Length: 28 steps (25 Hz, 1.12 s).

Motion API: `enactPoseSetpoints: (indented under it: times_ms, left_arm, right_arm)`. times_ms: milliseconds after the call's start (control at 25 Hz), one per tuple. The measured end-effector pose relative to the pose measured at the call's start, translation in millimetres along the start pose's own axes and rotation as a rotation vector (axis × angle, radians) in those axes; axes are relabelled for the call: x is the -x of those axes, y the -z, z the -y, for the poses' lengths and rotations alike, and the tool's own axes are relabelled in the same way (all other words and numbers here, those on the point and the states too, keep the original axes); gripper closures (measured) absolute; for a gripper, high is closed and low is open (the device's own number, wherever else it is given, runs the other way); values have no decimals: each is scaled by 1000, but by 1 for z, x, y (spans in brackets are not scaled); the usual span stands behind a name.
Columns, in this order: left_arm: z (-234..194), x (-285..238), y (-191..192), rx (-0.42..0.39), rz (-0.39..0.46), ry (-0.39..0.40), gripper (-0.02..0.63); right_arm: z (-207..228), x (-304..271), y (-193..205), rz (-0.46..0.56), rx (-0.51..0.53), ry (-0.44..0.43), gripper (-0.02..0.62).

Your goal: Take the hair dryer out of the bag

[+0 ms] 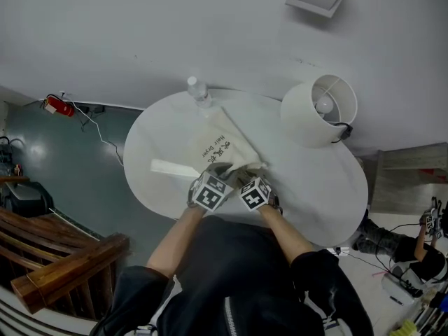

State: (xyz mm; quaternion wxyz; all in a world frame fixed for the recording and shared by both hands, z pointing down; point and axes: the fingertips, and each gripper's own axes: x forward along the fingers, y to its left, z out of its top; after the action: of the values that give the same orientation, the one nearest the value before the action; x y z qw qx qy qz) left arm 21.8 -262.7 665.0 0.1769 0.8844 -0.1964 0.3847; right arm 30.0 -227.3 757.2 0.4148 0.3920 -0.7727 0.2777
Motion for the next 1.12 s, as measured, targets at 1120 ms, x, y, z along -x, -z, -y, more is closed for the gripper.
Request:
enactPoseSetpoints:
  times_ms: [1120]
  left_arm:
    - [0,-1,-2,-19,5,-4,551]
  right_arm:
    - [-8,17,9,-19,7,3,502]
